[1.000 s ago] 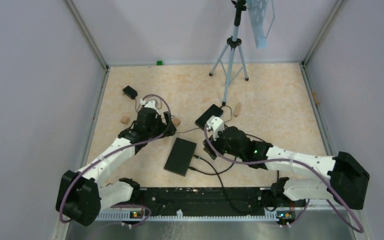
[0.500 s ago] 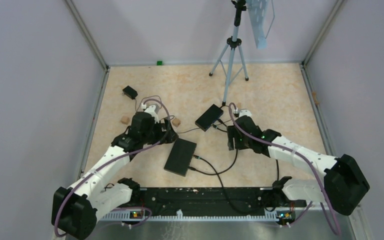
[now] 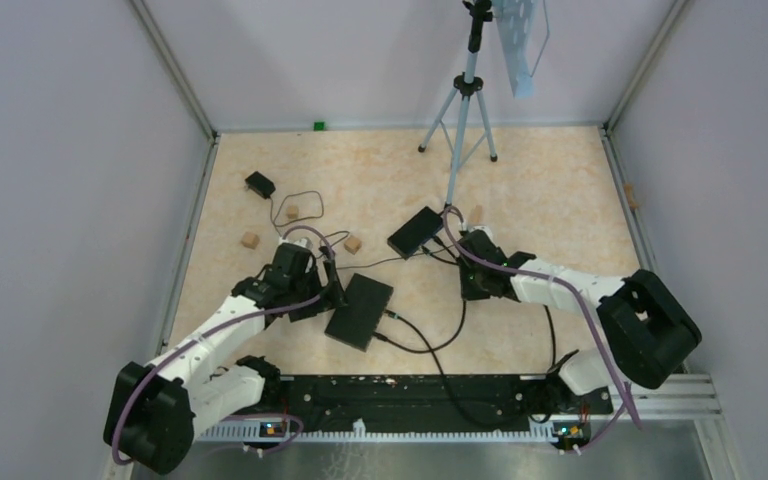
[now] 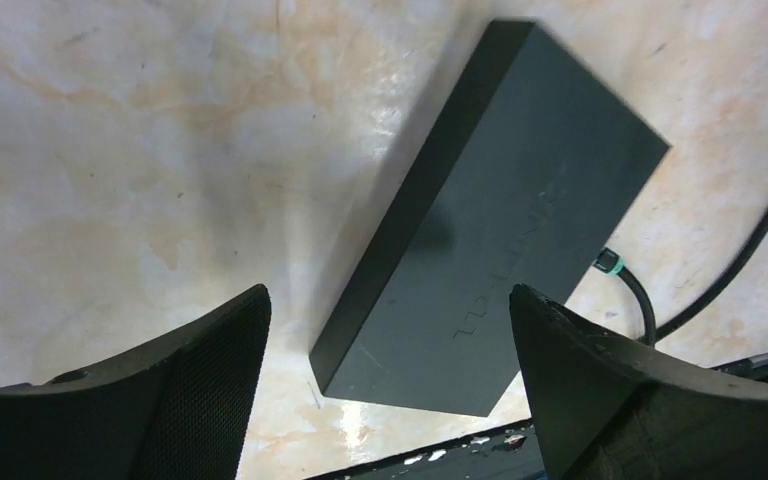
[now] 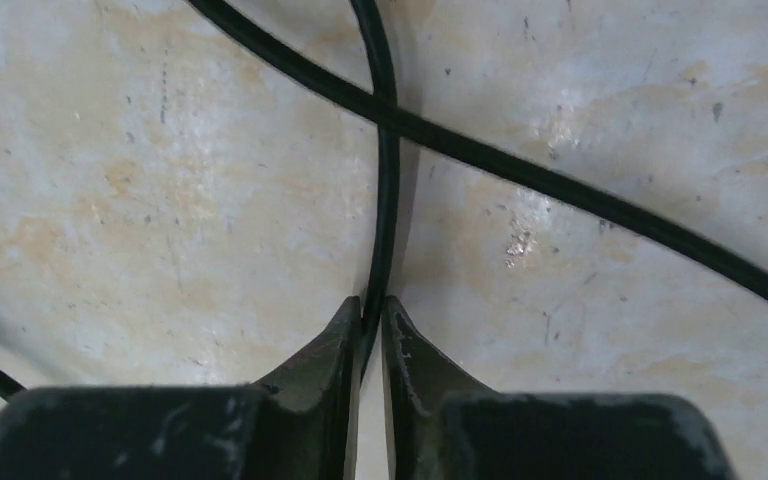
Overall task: Insert the plug into the switch port
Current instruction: Reset both arms
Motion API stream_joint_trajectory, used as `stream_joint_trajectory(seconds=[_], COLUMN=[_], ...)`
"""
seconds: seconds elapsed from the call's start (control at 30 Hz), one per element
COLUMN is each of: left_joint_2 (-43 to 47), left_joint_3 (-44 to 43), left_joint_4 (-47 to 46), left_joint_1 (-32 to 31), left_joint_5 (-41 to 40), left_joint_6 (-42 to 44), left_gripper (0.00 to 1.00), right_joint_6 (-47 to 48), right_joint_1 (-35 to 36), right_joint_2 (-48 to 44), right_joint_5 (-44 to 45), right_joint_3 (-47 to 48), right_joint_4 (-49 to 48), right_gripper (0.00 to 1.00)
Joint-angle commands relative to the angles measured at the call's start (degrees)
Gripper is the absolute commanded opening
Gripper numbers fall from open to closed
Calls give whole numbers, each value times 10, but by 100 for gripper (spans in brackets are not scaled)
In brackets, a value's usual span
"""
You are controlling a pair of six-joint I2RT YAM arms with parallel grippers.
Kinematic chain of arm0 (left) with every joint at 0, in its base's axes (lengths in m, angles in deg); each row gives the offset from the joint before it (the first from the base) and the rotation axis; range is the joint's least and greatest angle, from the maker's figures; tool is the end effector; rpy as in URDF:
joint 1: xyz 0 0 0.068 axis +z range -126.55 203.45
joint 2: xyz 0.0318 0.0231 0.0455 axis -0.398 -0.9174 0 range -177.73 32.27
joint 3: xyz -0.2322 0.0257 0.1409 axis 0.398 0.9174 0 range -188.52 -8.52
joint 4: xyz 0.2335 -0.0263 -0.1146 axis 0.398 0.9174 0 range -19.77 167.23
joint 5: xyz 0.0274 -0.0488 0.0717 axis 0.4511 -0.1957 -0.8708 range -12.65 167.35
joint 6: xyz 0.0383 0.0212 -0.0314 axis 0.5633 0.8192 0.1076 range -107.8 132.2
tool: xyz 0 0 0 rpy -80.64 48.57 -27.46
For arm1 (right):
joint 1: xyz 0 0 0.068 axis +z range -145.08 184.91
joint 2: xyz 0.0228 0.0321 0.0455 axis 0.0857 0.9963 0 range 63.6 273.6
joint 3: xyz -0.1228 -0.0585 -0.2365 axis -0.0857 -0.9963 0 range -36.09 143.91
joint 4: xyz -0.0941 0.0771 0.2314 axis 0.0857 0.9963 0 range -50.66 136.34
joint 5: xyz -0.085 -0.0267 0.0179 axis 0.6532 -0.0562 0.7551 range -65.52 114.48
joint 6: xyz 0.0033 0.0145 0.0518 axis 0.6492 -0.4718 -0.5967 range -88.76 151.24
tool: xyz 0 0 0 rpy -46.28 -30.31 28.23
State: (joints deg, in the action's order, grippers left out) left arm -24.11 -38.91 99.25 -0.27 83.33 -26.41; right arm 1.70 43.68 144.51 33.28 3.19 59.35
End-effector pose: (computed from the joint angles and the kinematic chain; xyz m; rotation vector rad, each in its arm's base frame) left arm 0.1661 -0.0771 0.1903 -0.2964 2.6021 -0.5441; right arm 0.2007 0.1542 0.1603 -0.1611 2.6358 0.2065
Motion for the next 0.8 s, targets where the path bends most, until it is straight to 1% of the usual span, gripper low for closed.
stream_joint_trajectory(seconds=[0.0,0.03,0.2,0.27,0.47,0.57,0.63,0.77], left_joint_2=[-26,-31,-52,-61,-97,-101,-94,-59], left_joint_3=[5,0,-73,-99,-159,-170,-172,-159], left_joint_4=[-40,-37,0,2,-8,-6,-6,-16], left_joint_1=[-2,-2,-1,-1,0,2,3,5], left_joint_5=[6,-2,-83,-99,-108,-114,-117,-123], left_joint_6=[-17,-9,11,23,57,65,71,75], left_gripper=[93,93,94,94,95,95,95,99], right_joint_6=[-10,-13,-11,3,87,142,171,170], right_joint_1=[-4,-4,-5,-8,-47,-58,-59,-58], right_joint_2=[39,48,110,140,223,247,232,154], right_joint_5=[-13,-12,4,8,-15,-39,-50,-66], right_joint_3=[38,47,111,146,261,303,304,271], right_joint_4=[-95,-110,-157,-166,-176,-155,-140,-112], right_gripper=[3,0,0,0,0,0,8,28])
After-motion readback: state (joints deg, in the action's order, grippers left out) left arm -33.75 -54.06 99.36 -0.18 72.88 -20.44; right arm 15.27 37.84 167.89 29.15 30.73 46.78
